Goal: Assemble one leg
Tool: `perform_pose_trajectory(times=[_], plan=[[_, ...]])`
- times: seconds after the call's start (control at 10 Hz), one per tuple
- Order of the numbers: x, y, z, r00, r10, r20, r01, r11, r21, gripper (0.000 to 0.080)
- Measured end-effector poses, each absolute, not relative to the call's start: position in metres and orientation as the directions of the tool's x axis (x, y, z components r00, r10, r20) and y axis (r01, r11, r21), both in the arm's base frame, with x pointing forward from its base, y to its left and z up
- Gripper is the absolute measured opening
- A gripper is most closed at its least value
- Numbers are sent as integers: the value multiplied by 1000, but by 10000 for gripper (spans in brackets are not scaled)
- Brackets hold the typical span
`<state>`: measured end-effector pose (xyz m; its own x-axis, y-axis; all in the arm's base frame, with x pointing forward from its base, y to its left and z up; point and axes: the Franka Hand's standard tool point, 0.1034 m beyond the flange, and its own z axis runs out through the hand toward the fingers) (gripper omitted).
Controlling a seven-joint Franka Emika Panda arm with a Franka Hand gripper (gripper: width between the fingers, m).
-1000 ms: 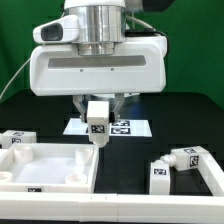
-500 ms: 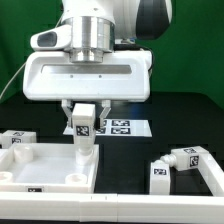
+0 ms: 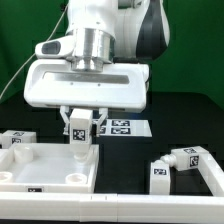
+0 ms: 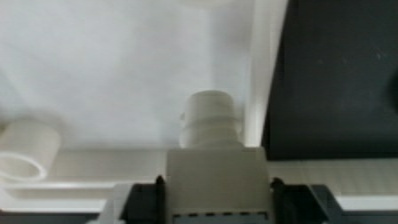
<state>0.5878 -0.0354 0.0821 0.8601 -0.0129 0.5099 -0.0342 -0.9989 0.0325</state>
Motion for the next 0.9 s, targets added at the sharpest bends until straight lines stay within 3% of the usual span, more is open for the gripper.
perform_pose_trajectory(times=[0.4,0.7,0.9], plan=[[620,-27,85,850,-2,527,-17,-1000,24,281],[619,-27,83,851,-2,525,-17,-1000,24,281],[616,-40,76,857,19,516,-5,-999,45,281]])
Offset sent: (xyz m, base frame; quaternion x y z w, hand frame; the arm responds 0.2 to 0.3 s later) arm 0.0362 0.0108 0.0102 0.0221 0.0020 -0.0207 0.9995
